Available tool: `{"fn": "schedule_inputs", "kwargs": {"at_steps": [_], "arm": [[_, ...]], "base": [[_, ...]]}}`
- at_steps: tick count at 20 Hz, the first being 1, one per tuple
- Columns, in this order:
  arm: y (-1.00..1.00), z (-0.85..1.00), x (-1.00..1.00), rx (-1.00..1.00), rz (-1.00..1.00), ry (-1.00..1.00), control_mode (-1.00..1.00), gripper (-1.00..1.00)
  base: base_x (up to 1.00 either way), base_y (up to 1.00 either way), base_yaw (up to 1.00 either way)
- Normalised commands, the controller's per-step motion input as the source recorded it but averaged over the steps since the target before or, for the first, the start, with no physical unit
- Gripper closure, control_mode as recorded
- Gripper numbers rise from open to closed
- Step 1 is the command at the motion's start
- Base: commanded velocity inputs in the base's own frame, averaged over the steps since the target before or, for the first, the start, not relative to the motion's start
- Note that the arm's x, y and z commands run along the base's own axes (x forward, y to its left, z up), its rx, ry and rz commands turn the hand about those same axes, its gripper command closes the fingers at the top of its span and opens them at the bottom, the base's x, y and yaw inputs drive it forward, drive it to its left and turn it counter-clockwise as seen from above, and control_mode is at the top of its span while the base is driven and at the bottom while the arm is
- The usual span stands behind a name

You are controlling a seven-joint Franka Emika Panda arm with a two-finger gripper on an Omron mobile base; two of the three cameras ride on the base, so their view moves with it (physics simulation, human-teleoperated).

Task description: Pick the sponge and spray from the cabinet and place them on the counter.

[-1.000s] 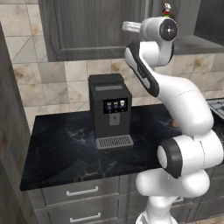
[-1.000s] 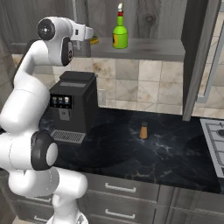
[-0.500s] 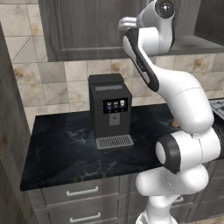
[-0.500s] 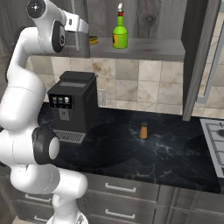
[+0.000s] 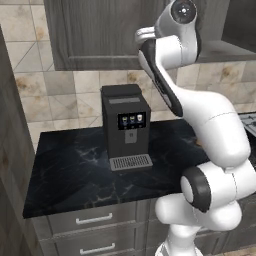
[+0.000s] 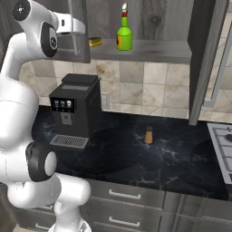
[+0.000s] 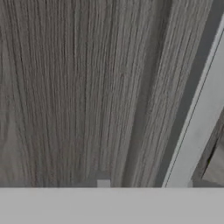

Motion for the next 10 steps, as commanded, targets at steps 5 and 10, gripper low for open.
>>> {"fn": "schedule_inputs", "kwargs": {"at_steps": [5, 10], "arm": [[0.99, -0.48, -0.46, -0.11, -0.08, -0.05, -1.0, 1.0], [0.94, -0.31, -0.5, -0.03, -0.07, -0.06, -1.0, 1.0]], "base": [[0.0, 0.0, 0.0], [0.0, 0.0, 0.0]]}}
